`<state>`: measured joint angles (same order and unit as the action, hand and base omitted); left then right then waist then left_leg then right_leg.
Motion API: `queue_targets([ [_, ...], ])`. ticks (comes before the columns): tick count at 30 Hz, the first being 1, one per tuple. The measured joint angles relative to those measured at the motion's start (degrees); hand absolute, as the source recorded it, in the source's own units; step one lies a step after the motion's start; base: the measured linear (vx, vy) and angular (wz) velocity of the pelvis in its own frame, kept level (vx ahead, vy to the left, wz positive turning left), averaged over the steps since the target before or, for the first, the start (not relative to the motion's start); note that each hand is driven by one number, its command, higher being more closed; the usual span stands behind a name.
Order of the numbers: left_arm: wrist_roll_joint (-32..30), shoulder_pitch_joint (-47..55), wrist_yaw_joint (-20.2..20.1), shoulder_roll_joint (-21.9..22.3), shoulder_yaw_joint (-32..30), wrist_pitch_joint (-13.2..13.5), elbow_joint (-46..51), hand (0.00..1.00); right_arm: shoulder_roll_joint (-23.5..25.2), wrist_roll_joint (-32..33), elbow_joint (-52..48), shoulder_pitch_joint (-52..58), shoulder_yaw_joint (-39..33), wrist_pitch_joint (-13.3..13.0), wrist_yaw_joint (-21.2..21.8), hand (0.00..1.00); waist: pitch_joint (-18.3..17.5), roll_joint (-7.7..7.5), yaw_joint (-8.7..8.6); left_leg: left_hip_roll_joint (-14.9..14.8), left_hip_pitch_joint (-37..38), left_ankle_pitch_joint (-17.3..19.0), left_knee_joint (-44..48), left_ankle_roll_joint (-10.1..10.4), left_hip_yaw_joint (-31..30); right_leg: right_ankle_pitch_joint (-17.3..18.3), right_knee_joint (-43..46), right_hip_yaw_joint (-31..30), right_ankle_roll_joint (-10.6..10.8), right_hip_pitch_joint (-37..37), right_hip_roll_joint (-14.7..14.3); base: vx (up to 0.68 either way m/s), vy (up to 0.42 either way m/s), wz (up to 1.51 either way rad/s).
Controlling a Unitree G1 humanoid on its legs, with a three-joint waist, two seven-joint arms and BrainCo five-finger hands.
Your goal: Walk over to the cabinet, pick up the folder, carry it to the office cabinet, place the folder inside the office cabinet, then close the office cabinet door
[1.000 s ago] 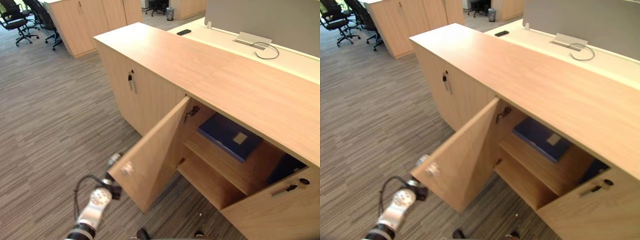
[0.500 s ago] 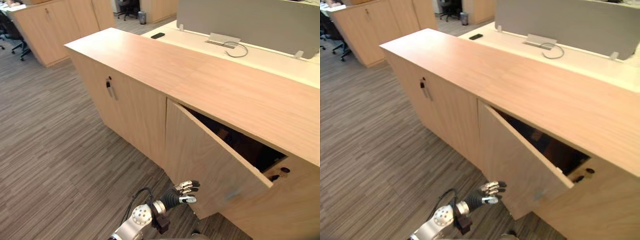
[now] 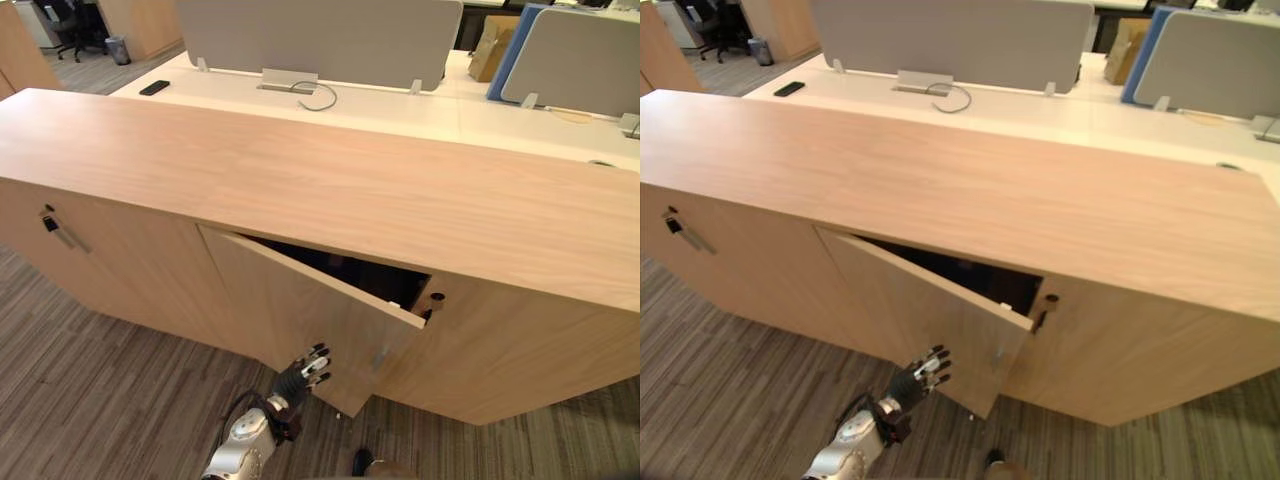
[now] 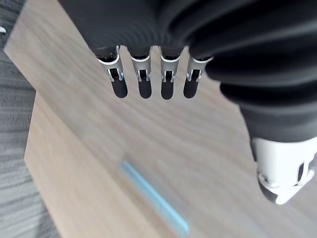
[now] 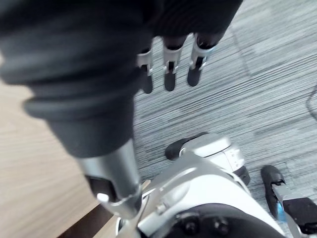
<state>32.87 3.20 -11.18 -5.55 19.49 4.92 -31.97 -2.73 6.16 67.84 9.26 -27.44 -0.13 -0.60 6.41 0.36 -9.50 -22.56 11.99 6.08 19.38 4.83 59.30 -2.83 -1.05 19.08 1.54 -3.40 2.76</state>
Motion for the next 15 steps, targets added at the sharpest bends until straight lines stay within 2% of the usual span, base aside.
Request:
queue_targets([
  [1,-2.3,0.4,2.1,1.2,-3.3,0.1,-2.5,0.0,-0.1,1.3,0.4,0.1,0.0,-0.2,-0.3,0.0,0.3,0.36,0.09,-4.5,0.1,1.2,7.1,-2.4,0.0,0.8,0.5,-1.8,-1.1,-0.7,-1.8,0.17,-0.208,-0.8],
  [2,-3.6,0.5,3.3,1.7,-4.6,0.1,-3.8,0.0,-0.1,2.0,0.5,0.1,0.0,-0.2,-0.6,0.0,0.3,0.65,0.12,-6.3,0.1,1.3,9.7,-3.4,-0.7,1.0,0.7,-2.7,-1.4,-1.3,-2.6,0.2,-0.203,-0.93],
  [3,-9.1,0.5,7.3,2.8,-7.9,1.5,-7.2,0.0,-0.2,3.1,0.4,0.1,0.3,-0.8,-1.4,0.0,0.5,0.93,0.32,-9.1,-0.4,0.3,14.6,-5.5,-5.2,1.6,1.1,-5.5,-2.4,-2.1,-3.9,0.14,-0.122,-0.69],
  [4,-10.0,0.4,7.9,2.9,-8.5,1.8,-7.9,0.0,-0.2,3.3,0.4,0.1,0.4,-0.9,-1.6,0.0,0.5,0.96,0.41,-9.3,-0.8,0.0,15.4,-5.9,-6.6,1.6,1.2,-6.0,-2.5,-2.1,-4.1,0.15,-0.108,-0.83],
  [5,-13.6,0.2,10.6,3.7,-10.1,2.8,-10.9,0.0,-0.2,4.2,0.1,0.1,0.6,-1.6,-2.3,0.0,0.7,0.76,0.48,-9.0,-2.7,1.7,17.7,-4.7,-12.5,1.7,1.5,-8.1,-2.9,-1.9,-4.3,0.07,-0.027,-0.76],
  [6,-15.6,-0.2,12.4,3.8,-10.9,3.5,-13.8,0.0,-0.4,4.4,0.1,-0.5,0.6,-1.9,-3.1,0.0,1.2,0.55,0.91,-5.7,-4.3,5.5,17.4,-3.2,-19.0,1.7,1.7,-10.7,-3.0,-1.9,-3.8,0.08,0.011,-0.91],
  [7,-15.8,-0.4,13.0,3.9,-11.5,3.6,-15.0,0.0,-0.4,4.5,0.0,-0.8,0.5,-2.0,-3.4,0.0,1.5,0.46,1.2,-3.8,-4.7,6.9,16.6,-2.9,-21.4,1.9,1.8,-12.1,-3.3,-1.9,-3.6,0.05,0.053,-1.03],
  [8,-16.1,-0.1,13.6,3.7,-12.9,3.6,-17.4,0.0,-0.5,4.7,-0.3,-1.0,0.5,-2.4,-3.6,0.0,1.7,0.55,1.8,-0.5,-5.8,8.9,14.0,-2.3,-25.9,1.9,1.8,-14.7,-3.2,-1.9,-3.3,0.01,0.137,-1.06],
  [9,-16.1,0.2,13.6,3.2,-14.5,3.8,-20.1,0.0,-0.4,4.8,-0.5,-1.1,0.5,-2.3,-3.6,0.0,1.8,0.63,2.31,2.2,-6.0,9.4,9.5,-1.9,-29.8,1.7,1.9,-16.4,-2.9,-1.9,-3.1,0.0,0.141,-0.96],
  [10,-16.1,0.4,13.6,2.9,-15.2,3.8,-21.4,0.0,-0.4,4.8,-0.6,-1.1,0.5,-2.3,-3.6,0.0,1.8,0.7,2.41,3.1,-6.0,9.3,7.0,-1.8,-31.3,1.6,1.8,-17.1,-2.6,-1.9,-3.1,-0.03,0.22,-0.77],
  [11,-16.0,0.4,13.4,2.9,-16.9,3.8,-24.0,0.0,-0.4,4.8,-0.8,-0.9,0.4,-2.3,-3.5,0.0,1.8,1.63,2.57,4.4,-5.8,6.4,0.9,-0.9,-32.4,1.4,1.5,-18.5,-1.3,-2.1,-3.6,0.01,0.321,-0.71],
  [12,-15.9,0.8,13.2,2.8,-18.8,3.6,-26.2,0.0,-0.3,4.9,-1.0,-0.9,-0.1,-2.2,-3.3,0.0,2.0,2.27,2.83,5.0,-4.0,5.1,-0.4,3.2,-31.5,1.0,0.6,-19.9,-0.2,-3.0,-3.3,0.04,0.334,-0.59],
  [14,-16.9,1.5,12.9,2.4,-20.6,3.5,-27.0,0.0,0.4,4.9,-2.1,0.0,-0.1,-2.1,-2.9,0.0,1.7,1.25,2.71,8.3,-1.9,4.4,-4.5,2.5,-29.3,0.1,-0.9,-20.5,0.8,-3.6,-1.0,0.07,0.285,-0.35],
  [15,-18.2,1.7,12.8,2.3,-21.2,3.5,-27.1,0.0,0.5,4.9,-2.5,0.3,-0.2,-2.1,-2.8,0.0,1.5,1.24,2.89,9.5,-1.3,3.8,-6.4,2.3,-28.4,-0.2,-1.0,-21.1,1.1,-3.5,-0.3,0.08,0.301,-0.33],
])
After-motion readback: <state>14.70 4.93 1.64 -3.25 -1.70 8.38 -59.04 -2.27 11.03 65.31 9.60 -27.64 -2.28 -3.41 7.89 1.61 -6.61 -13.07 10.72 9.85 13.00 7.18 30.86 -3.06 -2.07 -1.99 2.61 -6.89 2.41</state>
